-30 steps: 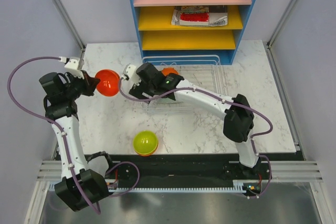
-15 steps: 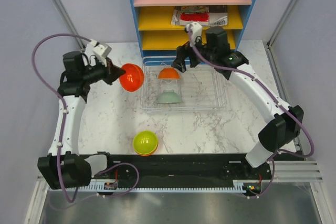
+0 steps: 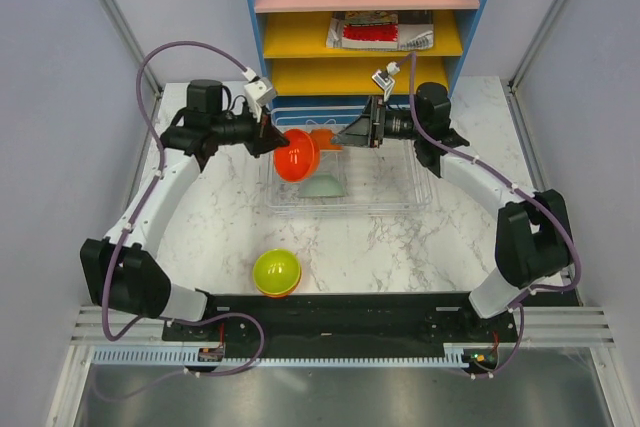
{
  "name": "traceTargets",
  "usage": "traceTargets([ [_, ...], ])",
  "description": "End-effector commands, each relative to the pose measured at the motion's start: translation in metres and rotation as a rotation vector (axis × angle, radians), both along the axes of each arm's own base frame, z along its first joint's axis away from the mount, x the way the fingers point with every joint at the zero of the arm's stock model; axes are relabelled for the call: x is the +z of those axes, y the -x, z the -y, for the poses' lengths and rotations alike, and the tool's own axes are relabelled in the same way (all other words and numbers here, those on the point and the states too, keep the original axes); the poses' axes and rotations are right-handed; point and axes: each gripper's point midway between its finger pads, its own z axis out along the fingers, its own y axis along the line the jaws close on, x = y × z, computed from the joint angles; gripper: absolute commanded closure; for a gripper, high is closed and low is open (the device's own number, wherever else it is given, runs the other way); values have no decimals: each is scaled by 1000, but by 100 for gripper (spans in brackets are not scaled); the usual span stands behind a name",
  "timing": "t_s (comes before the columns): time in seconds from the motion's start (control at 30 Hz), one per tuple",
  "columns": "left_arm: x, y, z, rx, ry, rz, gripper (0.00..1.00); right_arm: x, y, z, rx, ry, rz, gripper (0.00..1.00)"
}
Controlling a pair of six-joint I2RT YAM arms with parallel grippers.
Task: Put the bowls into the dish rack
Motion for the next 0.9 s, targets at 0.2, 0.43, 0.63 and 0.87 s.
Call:
traceTargets([
  [0.2,15,-10,26,-48,-55,89,98,17,6,-7,77,-128,0,2],
  [0.43,25,-11,27,-23,-84,146,98,-1,3,-8,60,-72,-6,2],
  [0.63,29,-13,31,-11,-111,188,98,7,15,-17,116,-89,-1,2],
  [0.87,38,-13,35,-5,-121,226,98,-5,17,-25,125,-39,8,2],
])
